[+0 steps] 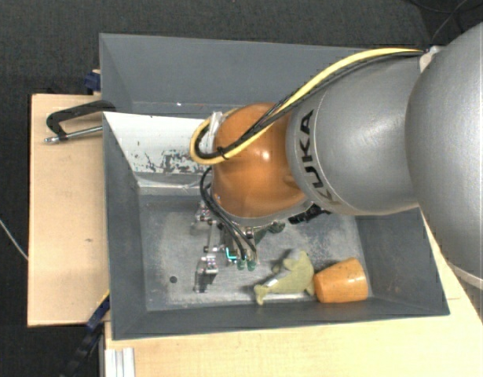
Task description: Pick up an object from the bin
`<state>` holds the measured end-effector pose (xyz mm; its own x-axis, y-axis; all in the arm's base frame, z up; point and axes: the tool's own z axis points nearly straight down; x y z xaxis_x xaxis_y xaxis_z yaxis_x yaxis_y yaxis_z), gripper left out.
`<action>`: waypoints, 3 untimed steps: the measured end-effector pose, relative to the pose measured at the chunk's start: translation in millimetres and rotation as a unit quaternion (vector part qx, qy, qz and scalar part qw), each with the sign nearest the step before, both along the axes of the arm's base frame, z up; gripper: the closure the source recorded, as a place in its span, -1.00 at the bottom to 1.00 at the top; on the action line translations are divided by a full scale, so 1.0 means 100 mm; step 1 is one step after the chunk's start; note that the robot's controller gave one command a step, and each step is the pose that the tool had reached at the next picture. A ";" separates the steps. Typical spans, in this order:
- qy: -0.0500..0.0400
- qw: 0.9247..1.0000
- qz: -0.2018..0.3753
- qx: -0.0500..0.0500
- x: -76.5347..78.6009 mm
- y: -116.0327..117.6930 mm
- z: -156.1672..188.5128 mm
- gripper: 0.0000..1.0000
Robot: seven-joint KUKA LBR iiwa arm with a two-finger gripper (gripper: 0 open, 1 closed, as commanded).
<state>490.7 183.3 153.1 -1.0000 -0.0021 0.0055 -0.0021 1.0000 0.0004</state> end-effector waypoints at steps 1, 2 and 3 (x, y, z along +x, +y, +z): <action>-0.003 0.997 0.073 -0.001 0.45 -0.96 -0.37 -1.00; -0.004 0.977 0.215 0.001 0.56 -1.55 -0.76 -1.00; -0.004 0.977 0.215 0.001 0.56 -1.54 -0.76 1.00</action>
Offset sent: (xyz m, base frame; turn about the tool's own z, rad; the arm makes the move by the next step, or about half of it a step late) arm 0.0434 -0.0915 -0.0361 -0.1520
